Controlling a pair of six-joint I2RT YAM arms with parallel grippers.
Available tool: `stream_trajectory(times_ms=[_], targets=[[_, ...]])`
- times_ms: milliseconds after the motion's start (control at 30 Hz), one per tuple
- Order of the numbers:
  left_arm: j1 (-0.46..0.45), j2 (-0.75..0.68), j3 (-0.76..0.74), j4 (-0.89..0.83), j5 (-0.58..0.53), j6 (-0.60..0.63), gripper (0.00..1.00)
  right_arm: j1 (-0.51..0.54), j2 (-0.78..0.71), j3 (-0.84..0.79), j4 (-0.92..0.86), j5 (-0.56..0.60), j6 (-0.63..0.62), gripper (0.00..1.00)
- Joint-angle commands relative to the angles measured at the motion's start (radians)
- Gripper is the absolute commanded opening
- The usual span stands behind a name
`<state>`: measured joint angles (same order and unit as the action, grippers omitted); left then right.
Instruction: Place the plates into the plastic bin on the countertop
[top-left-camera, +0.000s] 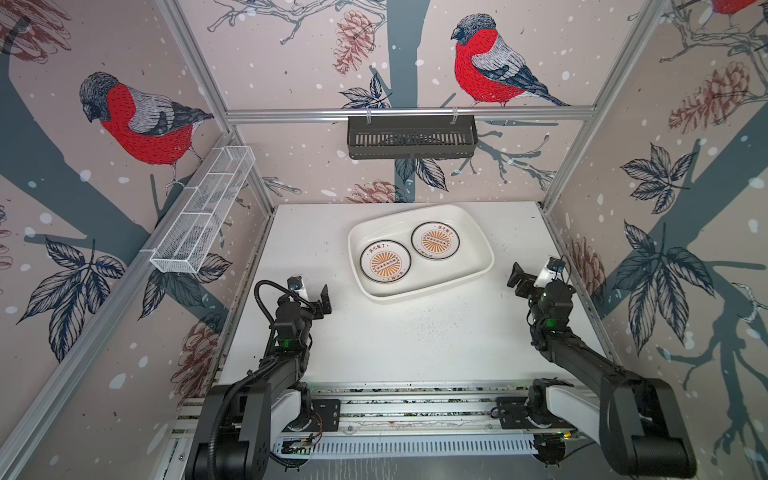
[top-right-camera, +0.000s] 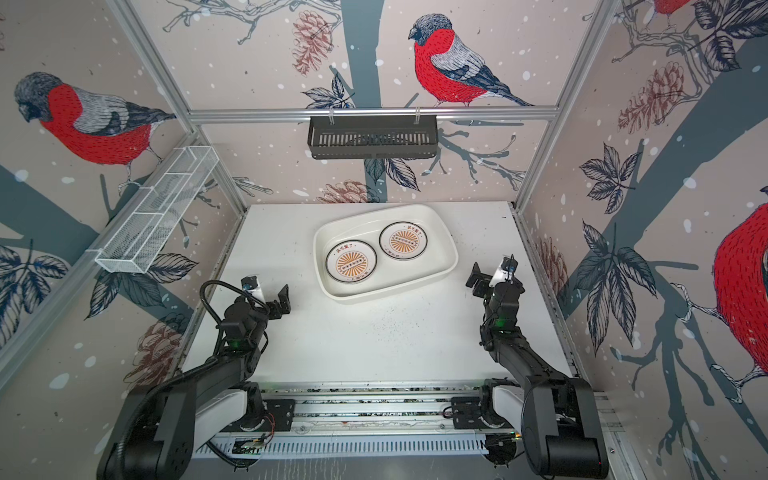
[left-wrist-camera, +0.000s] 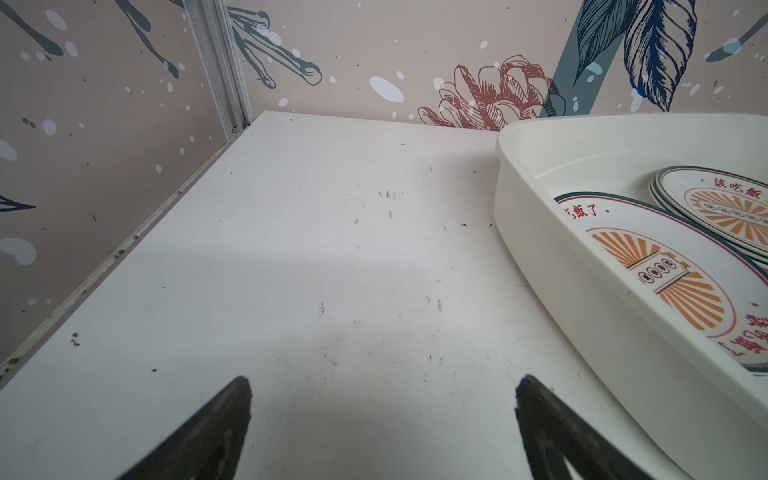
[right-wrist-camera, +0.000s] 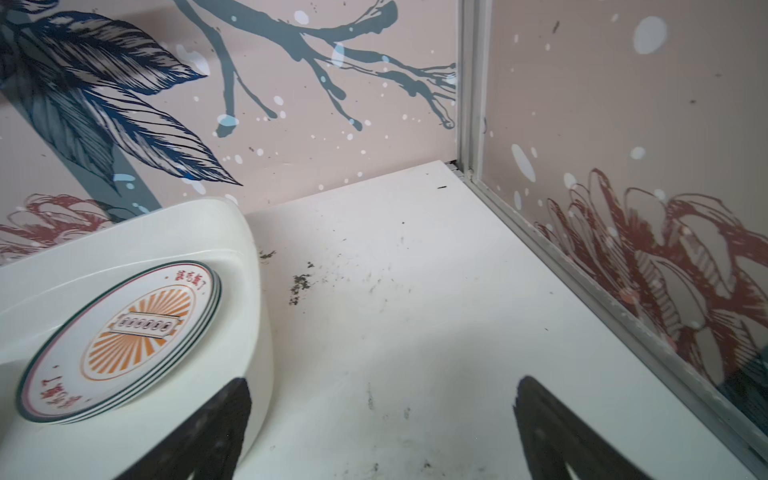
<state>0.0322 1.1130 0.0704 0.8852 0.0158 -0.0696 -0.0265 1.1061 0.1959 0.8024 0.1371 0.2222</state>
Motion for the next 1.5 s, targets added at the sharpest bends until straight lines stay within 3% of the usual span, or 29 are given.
stream_trajectory(times_ms=[0, 200, 433, 600, 733, 867, 1000, 1267, 1467], targets=[[0.008, 0.053, -0.013, 0.292, -0.038, -0.011, 0.98, 0.0, -0.001, -0.064, 0.236, 0.094, -0.028, 0.99], [0.016, 0.158, -0.018, 0.453, -0.056, -0.026, 0.98, 0.012, 0.073, -0.105, 0.36, 0.077, -0.061, 0.99], [0.015, 0.267, -0.101, 0.733, -0.054, -0.002, 0.98, 0.017, 0.155, -0.194, 0.607, 0.153, -0.058, 0.99], [0.016, 0.477, -0.089, 0.916, -0.04, 0.002, 0.98, 0.009, 0.313, -0.202, 0.78, 0.118, -0.056, 0.99], [0.019, 0.488, -0.063, 0.888, -0.023, -0.005, 0.99, 0.008, 0.478, -0.225, 1.027, 0.112, -0.067, 0.99], [0.019, 0.488, -0.056, 0.882, -0.018, -0.003, 0.99, -0.002, 0.425, -0.169, 0.84, 0.108, -0.047, 0.99], [0.02, 0.445, 0.012, 0.694, -0.056, -0.013, 0.99, 0.026, 0.424, -0.034, 0.586, 0.087, -0.093, 0.99], [0.015, 0.438, 0.104, 0.522, -0.039, 0.004, 0.99, 0.043, 0.427, -0.022, 0.57, 0.111, -0.108, 1.0], [0.012, 0.439, 0.109, 0.515, -0.04, 0.008, 0.99, 0.049, 0.429, -0.018, 0.568, 0.117, -0.115, 1.0]])
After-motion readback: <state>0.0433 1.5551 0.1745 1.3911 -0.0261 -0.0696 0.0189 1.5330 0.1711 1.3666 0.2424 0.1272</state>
